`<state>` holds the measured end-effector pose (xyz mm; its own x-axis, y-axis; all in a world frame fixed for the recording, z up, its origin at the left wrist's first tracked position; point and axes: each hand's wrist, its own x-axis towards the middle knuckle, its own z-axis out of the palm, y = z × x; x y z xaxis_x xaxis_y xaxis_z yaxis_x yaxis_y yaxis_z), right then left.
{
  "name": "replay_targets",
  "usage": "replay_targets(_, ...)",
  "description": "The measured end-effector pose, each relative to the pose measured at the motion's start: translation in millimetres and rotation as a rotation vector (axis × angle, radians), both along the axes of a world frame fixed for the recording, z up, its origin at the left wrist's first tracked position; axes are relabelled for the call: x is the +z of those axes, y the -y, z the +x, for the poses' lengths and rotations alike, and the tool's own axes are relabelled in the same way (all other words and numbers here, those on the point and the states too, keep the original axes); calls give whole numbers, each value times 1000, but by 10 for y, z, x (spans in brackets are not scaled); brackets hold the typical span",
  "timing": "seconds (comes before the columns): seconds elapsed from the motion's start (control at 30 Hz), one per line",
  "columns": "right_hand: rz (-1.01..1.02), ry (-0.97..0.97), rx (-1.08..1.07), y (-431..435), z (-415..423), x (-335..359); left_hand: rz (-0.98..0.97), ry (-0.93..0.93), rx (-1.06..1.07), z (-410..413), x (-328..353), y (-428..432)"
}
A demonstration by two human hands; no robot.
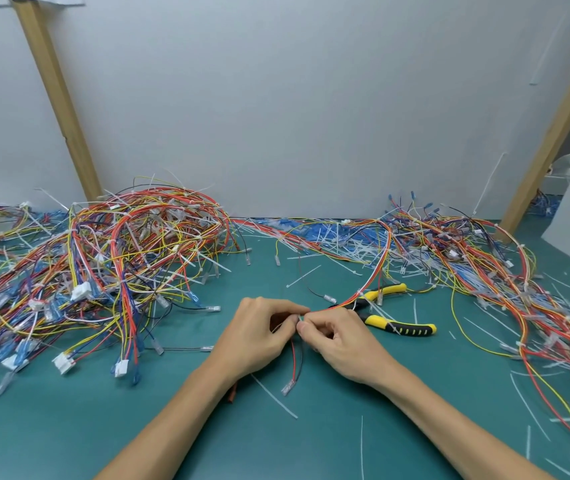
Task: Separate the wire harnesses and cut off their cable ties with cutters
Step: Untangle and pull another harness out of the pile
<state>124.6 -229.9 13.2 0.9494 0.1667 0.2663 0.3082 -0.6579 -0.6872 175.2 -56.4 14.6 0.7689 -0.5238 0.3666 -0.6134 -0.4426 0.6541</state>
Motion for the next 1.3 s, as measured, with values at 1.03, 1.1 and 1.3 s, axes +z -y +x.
replay_targets(1.03, -240, -614, -490, 1179, 1341, 1054, -130, -341, -80, 17, 18, -55)
replay_targets(1.1, -105, -523, -479, 1133, 1277, 1101, -128, -342, -80, 14, 26, -53)
replay_targets(1.3, 421, -122, -402, 843, 780, 1341, -143, -311, -53, 23, -2, -58)
